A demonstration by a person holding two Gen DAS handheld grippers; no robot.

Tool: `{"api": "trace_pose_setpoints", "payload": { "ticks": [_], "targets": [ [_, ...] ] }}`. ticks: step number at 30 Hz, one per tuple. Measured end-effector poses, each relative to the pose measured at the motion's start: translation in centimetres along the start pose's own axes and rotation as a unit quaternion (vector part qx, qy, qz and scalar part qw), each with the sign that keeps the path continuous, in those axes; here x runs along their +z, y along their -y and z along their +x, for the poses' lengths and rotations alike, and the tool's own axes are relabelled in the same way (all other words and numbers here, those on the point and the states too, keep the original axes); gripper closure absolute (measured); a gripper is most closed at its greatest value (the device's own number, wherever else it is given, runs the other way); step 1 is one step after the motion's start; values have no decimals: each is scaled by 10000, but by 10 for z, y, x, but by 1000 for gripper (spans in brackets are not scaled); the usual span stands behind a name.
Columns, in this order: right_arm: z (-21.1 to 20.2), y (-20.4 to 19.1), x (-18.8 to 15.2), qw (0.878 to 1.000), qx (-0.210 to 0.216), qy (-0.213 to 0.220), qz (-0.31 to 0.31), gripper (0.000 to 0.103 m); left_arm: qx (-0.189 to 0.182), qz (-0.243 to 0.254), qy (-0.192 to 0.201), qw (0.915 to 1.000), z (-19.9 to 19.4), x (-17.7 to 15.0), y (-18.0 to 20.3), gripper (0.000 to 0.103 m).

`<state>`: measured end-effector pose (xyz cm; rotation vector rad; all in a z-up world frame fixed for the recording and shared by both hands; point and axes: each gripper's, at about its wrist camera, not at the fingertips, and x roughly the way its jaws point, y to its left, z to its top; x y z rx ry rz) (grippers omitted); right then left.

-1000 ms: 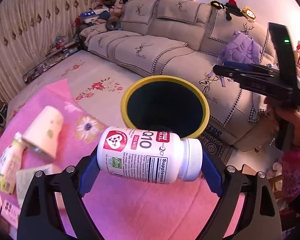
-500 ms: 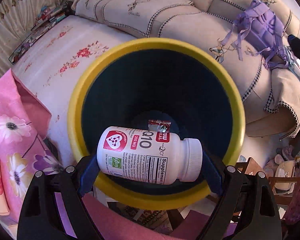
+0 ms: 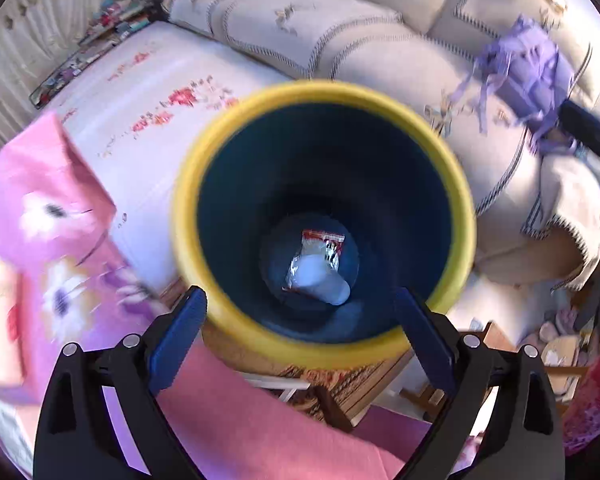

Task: Collect trash
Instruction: 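Carry the bottle over the yellow bin and open the left gripper, then grasp the white milk carton box with the right gripper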

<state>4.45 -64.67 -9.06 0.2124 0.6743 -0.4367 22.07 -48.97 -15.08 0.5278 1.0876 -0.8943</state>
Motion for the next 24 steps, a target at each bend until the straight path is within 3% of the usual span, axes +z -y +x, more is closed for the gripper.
{"api": "trace_pose_setpoints", "payload": {
  "ticks": [5,8,10,15,20,24],
  "targets": [
    [-5,-15,0,9999,64,7,-88,51,-33,-600,869,9944,-69,-36,-25,5],
    [-4,-33,0,9996,178,-19,-206,51,-320,-1014,1345,9852,-110,-77,-46,5],
    [-2,-48,1,9991,299,-42,-288,51,-271,-1179,1450,9820,-132,-109,-62,5],
    [8,-104,1,9944,799,-186,-661,51,695,-1732,1885,9642,-181,-186,-100,5],
    [18,-168,2,9845,1357,-352,-1055,51,1558,-2341,2306,9316,-224,-253,-130,5],
    [23,-220,2,9725,1825,-499,-1360,51,1699,-2690,2458,9156,-243,-291,-154,5]
  ]
}}
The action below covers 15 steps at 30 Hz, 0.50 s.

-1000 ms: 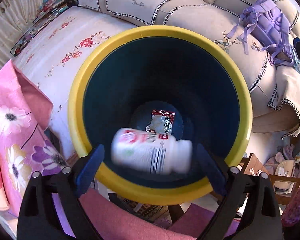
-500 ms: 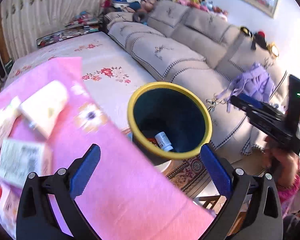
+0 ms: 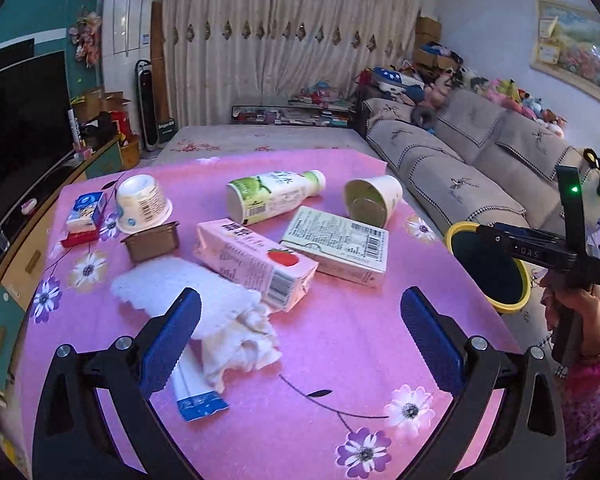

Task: Collect trash
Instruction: 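Grasp the white milk carton box with the right gripper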

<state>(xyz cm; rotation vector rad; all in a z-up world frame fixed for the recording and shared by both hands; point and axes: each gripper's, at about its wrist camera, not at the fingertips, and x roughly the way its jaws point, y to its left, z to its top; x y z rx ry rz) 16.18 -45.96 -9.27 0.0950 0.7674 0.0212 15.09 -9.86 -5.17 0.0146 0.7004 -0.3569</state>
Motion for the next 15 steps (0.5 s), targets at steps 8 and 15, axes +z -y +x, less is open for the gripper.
{"api": "trace_pose_setpoints", "payload": {
  "ticks": [8,15],
  "targets": [
    [21,-82,14,9944,831,-175,-623,51,130,-64,71,9999,-10,-18,-26,5],
    [57,-108,8,9805,1408,-591,-1236,41,59,-151,83,9998,-10,-22,-34,5]
  ]
}}
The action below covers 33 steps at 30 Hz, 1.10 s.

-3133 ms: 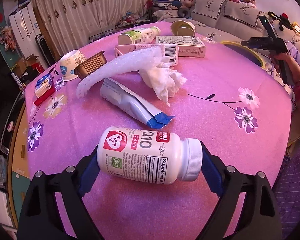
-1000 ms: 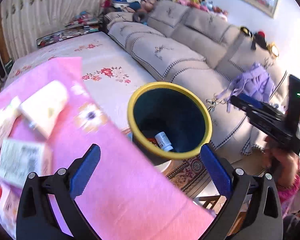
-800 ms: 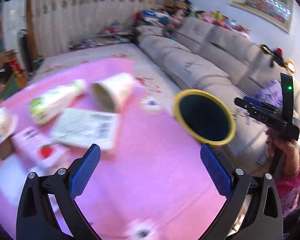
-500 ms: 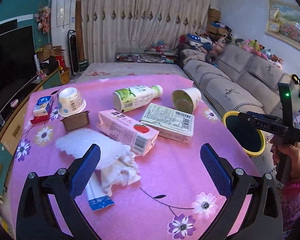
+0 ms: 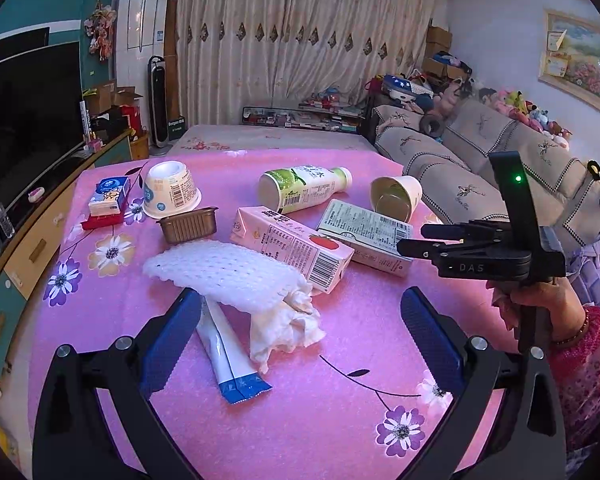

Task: Collect trash
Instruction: 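Grasp the white milk carton box with the right gripper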

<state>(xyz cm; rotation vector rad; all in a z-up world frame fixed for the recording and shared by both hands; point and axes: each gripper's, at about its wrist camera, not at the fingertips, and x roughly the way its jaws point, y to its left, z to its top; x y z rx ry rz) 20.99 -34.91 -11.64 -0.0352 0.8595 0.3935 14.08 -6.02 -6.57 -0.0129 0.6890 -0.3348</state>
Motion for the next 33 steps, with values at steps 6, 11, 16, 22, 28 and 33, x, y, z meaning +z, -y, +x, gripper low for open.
{"api": "trace_pose_setpoints", "payload": {
  "ticks": [6,11,16,22,28,33],
  "targets": [
    [7,3,4,9996,11,217,-173,25,2,-107,-44,9999,4,-5,-6,5],
    [15,0,10,9983,278,146,-488,21,-19,-55,-97,9999,10,-6,-2,5],
    [27,5,13,9978,436,45,-490,21,-75,-33,-144,9999,14,-8,4,5],
    [18,-18,1,9938,755,22,-820,21,-82,-9,-160,9998,15,-9,6,5],
    [31,-26,-2,9964,200,-2,-820,22,-119,-50,-208,9997,18,-12,7,5],
    [37,-31,1,9962,104,-44,-863,25,-139,-38,-216,9997,18,-13,10,5]
  ]
}}
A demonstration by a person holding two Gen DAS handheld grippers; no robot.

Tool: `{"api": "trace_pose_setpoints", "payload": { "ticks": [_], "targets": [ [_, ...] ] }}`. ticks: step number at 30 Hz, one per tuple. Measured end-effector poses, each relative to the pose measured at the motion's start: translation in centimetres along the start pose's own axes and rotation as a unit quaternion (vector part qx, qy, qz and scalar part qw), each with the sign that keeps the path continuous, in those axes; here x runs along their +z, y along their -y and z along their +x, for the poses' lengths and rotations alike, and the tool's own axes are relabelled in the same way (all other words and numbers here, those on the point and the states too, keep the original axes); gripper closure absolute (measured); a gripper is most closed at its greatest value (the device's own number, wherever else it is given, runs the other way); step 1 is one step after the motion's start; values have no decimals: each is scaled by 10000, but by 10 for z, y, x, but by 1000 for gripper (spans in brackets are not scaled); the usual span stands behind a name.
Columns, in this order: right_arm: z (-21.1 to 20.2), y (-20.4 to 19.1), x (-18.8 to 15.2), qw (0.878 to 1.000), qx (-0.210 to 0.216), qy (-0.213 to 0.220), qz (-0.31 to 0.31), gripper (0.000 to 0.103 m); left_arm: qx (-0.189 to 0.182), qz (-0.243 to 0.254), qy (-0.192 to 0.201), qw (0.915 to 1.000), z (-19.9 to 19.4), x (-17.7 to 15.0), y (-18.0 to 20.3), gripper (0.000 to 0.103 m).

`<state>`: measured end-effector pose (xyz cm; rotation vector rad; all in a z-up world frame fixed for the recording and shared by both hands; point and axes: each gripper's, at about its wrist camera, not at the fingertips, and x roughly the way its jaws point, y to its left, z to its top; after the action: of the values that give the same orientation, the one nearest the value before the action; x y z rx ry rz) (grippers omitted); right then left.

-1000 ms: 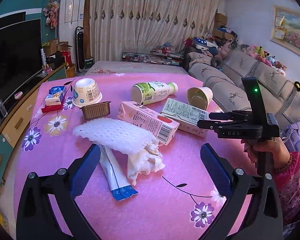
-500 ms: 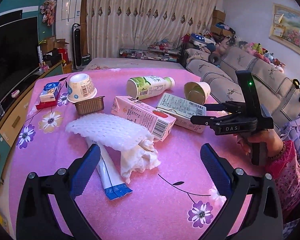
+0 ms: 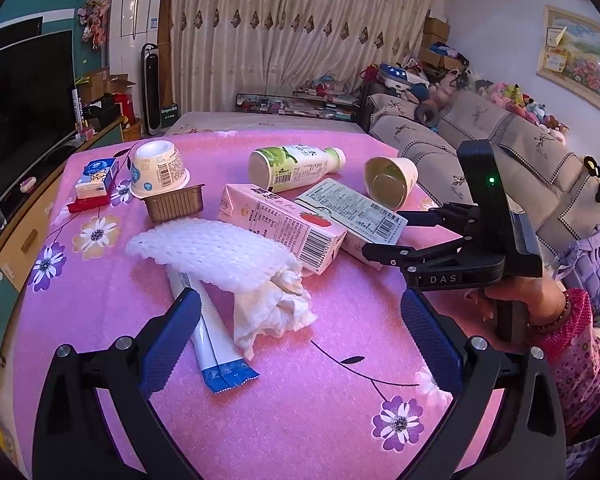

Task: Collect trash
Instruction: 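Grasp the white milk carton box with the right gripper, then carry the carton to the yellow bin and release it with the right gripper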

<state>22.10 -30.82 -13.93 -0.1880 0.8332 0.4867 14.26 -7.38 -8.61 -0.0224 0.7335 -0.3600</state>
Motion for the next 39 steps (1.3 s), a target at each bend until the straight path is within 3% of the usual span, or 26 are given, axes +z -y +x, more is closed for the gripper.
{"api": "trace_pose_setpoints", "payload": {
  "ticks": [3,7,24,32,39],
  "targets": [
    [9,-5,1,9998,-83,-187,-71,31,-32,-12,-4,10000,1,-1,-1,5],
    [3,-8,2,9998,-178,-15,-59,33,-26,40,18,10000,0,-1,3,5],
    [-128,-6,-35,9927,-305,1035,543,34,-122,169,95,9997,-12,-4,18,5],
    [-155,54,-80,9795,-999,1034,1409,34,-125,295,97,9994,-16,-6,33,5],
    [-151,125,-132,9577,-1652,695,2250,34,-106,318,-2,9994,-8,-5,42,5]
  ]
}}
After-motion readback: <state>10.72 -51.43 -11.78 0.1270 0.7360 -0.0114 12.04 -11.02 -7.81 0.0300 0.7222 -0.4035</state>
